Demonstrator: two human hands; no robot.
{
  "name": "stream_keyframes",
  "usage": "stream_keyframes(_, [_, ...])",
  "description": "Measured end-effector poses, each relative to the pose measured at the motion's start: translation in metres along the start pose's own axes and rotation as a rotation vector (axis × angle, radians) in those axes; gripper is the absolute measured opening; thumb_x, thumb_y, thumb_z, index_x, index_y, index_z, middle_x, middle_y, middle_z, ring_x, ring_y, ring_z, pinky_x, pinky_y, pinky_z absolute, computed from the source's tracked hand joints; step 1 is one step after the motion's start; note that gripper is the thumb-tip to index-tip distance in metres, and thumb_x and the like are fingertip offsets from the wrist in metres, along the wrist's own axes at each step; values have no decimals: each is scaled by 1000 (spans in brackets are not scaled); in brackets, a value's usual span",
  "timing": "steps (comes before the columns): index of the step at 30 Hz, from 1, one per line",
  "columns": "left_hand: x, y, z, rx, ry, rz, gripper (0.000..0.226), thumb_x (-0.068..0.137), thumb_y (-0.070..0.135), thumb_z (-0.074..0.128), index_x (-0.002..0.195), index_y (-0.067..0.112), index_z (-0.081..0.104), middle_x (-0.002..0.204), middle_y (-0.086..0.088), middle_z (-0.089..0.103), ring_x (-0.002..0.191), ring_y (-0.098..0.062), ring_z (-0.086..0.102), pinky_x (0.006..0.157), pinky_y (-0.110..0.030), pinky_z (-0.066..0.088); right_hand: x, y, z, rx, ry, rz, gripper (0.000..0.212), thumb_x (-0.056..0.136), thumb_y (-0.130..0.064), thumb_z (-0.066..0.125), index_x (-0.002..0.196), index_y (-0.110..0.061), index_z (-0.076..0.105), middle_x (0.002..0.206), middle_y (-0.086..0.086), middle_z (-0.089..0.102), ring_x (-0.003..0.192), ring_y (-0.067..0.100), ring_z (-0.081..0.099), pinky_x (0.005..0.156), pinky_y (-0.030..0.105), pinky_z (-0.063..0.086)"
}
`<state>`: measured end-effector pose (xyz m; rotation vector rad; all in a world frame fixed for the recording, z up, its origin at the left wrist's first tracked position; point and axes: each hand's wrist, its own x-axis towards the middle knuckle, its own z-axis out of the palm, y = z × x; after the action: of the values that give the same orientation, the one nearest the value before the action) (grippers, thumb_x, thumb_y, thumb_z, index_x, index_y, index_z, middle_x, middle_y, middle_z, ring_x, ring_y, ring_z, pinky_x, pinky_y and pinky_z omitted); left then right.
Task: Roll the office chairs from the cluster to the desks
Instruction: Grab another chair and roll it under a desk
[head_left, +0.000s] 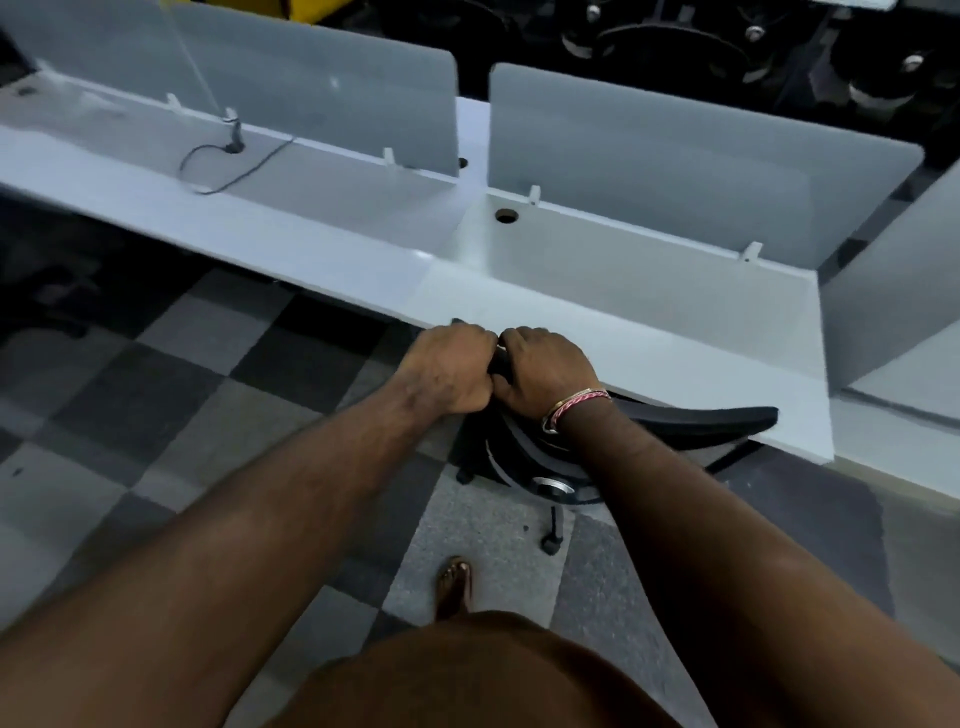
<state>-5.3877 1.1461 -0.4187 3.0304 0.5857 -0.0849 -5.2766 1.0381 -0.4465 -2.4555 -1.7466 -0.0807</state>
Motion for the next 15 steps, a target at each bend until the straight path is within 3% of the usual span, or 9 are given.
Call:
stream_keyframes(6, [-78,-82,-14,23,7,-249,25,88,32,61,109,18,65,110,-3,69,101,-26,69,84,-39,59,54,-104,0,31,-27,-261,44,86,-46,57,115,-13,55,108,8,64,98,31,62,71,36,46])
stream_keyframes(15, [-204,-271,-26,43,-16,-580,25,93,34,57,112,21,65,107,-1,70,99,-25,70,82,-38,59,163,-325,24,26,-15,-617,36,87,-44,56,105,-12,59,98,6,65,90,27,63,65,32,37])
